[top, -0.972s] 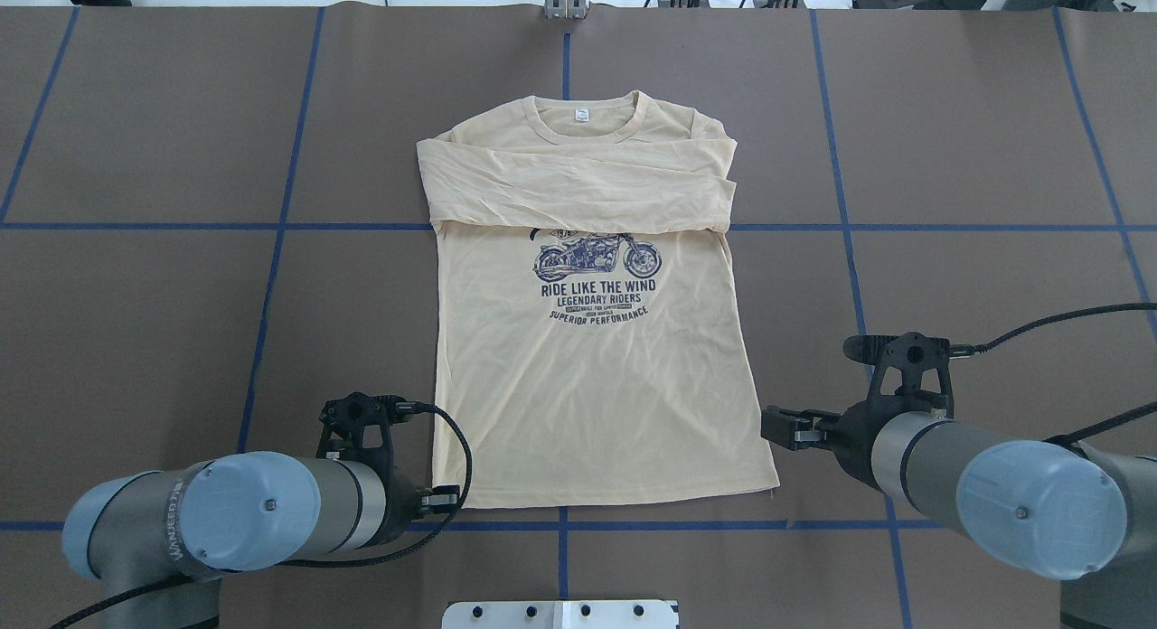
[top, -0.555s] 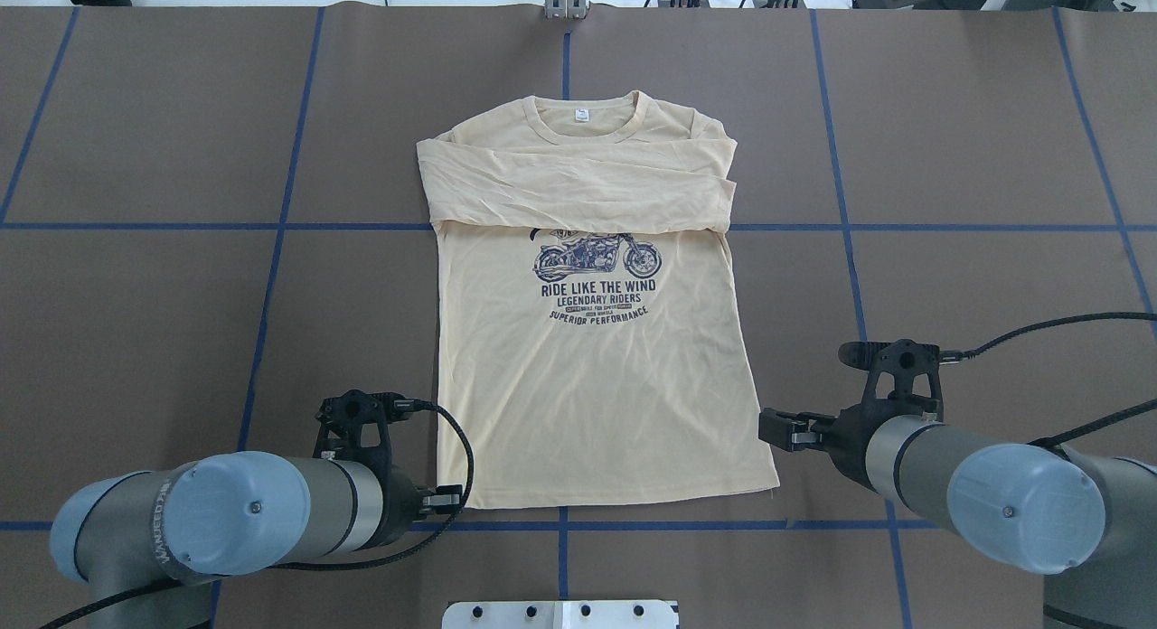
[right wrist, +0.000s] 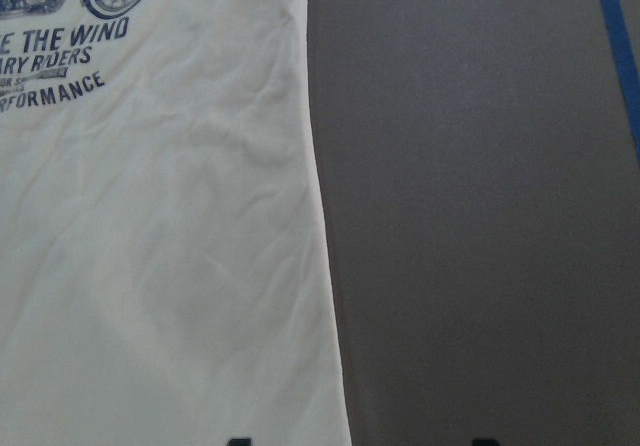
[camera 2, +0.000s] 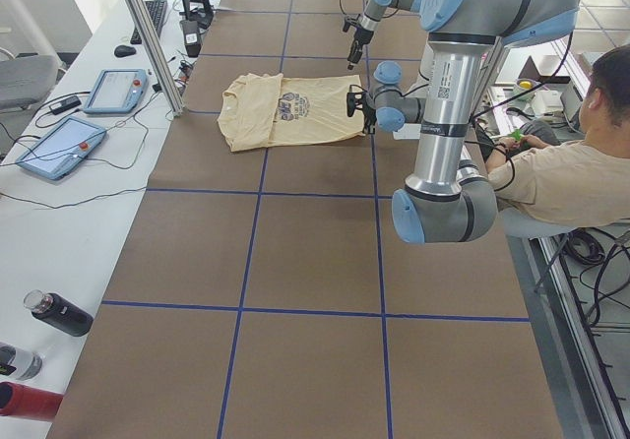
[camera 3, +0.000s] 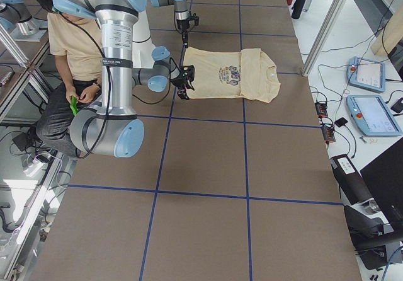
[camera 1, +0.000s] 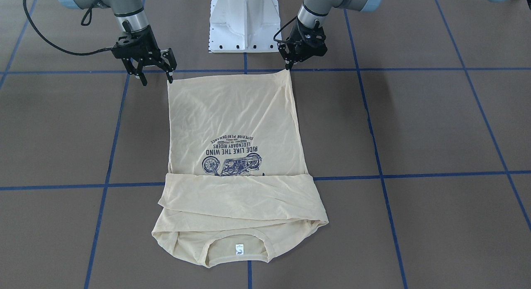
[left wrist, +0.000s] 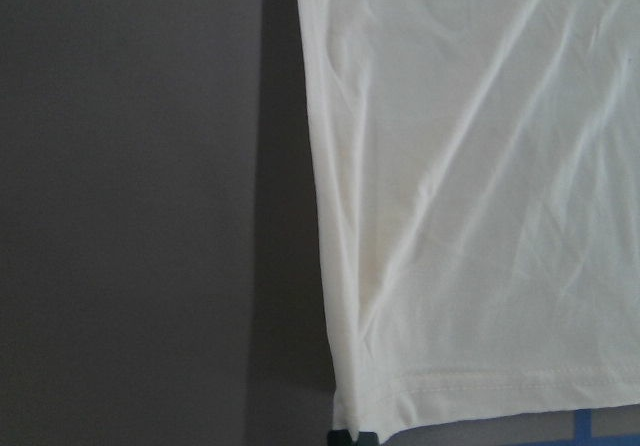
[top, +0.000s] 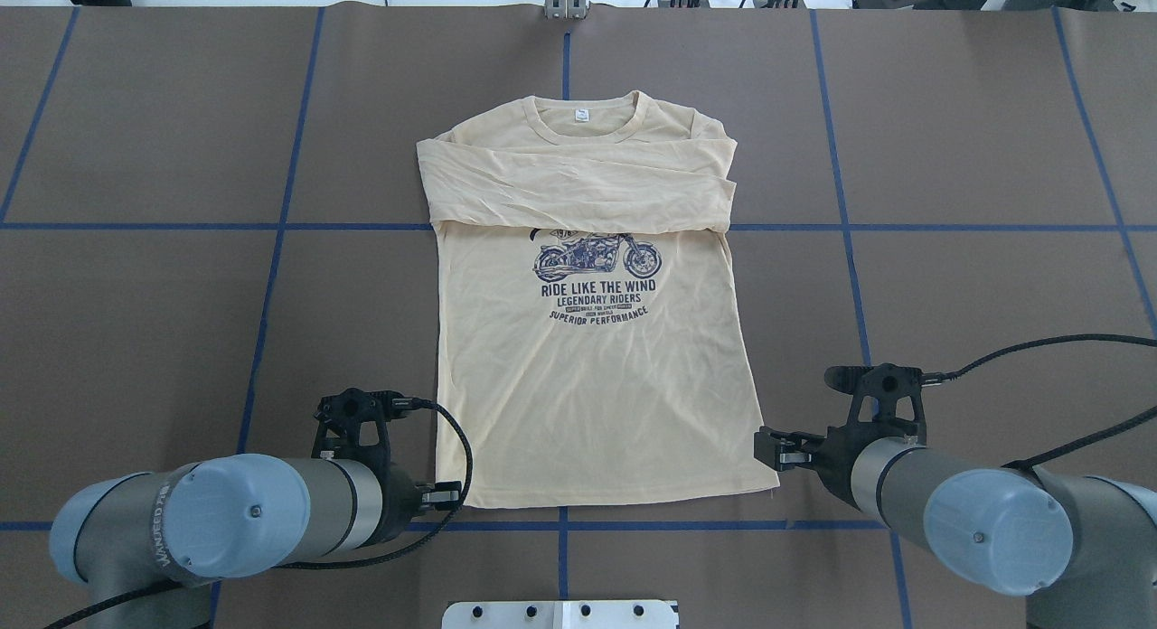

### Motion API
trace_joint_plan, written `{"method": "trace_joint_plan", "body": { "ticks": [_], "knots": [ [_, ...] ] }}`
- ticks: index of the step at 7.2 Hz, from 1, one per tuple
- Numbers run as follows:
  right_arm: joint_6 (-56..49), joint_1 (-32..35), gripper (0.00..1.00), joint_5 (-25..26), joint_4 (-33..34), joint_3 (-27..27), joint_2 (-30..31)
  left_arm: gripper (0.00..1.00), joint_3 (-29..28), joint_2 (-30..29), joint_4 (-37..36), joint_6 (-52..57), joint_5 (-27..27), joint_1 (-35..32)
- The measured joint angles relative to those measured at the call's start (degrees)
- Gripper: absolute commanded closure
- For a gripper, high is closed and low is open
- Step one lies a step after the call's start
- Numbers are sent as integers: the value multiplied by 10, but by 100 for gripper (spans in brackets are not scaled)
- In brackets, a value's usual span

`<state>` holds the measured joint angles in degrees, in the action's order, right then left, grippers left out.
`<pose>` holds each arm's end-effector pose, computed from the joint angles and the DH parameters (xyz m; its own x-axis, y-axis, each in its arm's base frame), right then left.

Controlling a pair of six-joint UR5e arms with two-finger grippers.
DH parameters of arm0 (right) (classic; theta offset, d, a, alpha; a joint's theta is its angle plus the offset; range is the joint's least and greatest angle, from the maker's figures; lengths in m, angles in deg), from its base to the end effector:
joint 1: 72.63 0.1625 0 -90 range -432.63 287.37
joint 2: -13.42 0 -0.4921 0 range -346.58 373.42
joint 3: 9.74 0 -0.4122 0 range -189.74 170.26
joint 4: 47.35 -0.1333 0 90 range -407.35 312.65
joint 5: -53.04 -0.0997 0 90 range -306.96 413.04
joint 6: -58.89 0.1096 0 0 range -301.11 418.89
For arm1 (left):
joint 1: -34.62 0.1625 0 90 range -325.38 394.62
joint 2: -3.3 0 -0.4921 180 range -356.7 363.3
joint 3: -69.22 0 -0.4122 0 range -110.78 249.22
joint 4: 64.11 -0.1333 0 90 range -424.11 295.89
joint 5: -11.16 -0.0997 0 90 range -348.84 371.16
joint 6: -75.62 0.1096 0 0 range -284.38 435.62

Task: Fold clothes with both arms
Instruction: 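Grasp the hem corners nearest the robot with both grippers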

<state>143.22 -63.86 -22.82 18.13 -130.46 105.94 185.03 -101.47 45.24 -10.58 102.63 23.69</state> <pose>-0.4565 -0.2324 0.4444 0.6293 0.0001 0.7772 -0.2791 0.9333 0.2259 0.5480 -0.2387 0.3388 0.5020 -0.0295 -0.8644 0.1348 0.9899 0.0445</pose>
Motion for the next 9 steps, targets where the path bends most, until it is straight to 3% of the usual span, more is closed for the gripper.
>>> {"method": "trace_joint_plan", "body": {
  "ticks": [6, 7, 8, 9],
  "knots": [
    [24, -48, 52, 24, 0, 36, -18, 100, 0, 0, 0, 1, -18, 8],
    [24, -49, 65, 24, 0, 39, -22, 100, -1, 0, 0, 1, -18, 8],
    [24, -50, 86, 24, 0, 40, -23, 100, -1, -1, 0, 1, -18, 8],
    [23, -49, 100, 23, 0, 40, -24, 100, -1, 0, 0, 1, -18, 8]
  ]
}}
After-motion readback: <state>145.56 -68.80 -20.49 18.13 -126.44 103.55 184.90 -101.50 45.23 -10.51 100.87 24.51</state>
